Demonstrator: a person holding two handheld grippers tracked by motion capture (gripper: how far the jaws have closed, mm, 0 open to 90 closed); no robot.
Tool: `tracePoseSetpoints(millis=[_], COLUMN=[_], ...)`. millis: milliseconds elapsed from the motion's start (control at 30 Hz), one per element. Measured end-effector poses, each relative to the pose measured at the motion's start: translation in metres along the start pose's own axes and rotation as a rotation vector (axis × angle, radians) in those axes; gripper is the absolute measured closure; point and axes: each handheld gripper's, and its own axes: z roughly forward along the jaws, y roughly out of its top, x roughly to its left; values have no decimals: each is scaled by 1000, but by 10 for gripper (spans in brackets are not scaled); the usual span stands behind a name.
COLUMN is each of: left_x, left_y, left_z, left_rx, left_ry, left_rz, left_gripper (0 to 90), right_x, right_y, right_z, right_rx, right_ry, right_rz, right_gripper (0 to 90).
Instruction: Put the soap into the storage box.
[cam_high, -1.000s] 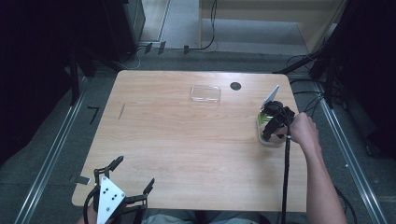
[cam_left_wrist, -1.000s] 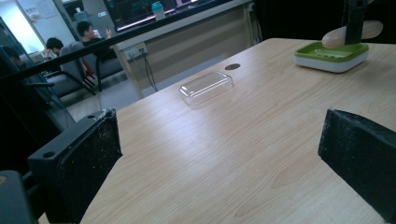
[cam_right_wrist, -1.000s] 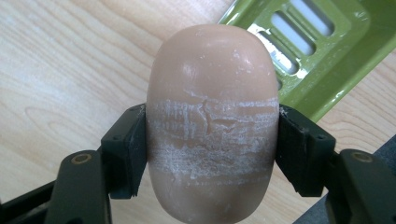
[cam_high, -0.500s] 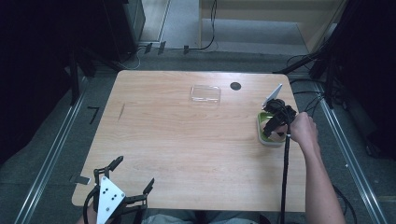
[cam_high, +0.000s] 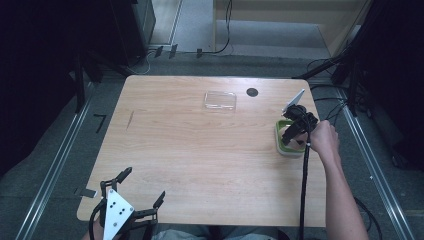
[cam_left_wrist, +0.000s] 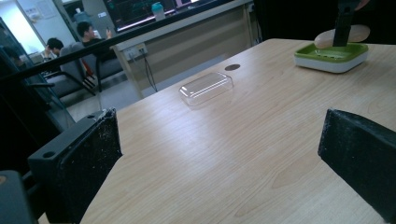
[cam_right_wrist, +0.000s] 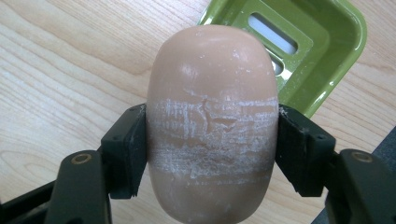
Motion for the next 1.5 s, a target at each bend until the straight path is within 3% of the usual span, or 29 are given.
tracePoseSetpoints(millis=[733,1500], left_x=[0,0], left_y=[0,0], left_z=[-1,-1], left_rx=[-4,-5], left_ry=[1,0], left_rz=[3,4], left_gripper=[0,0], right_x=[-8,-16], right_y=[3,3], right_z=[10,18], right_rx=[-74,-117], right_ry=[-2,-5], right_rz=[85,163], right_gripper=[337,337])
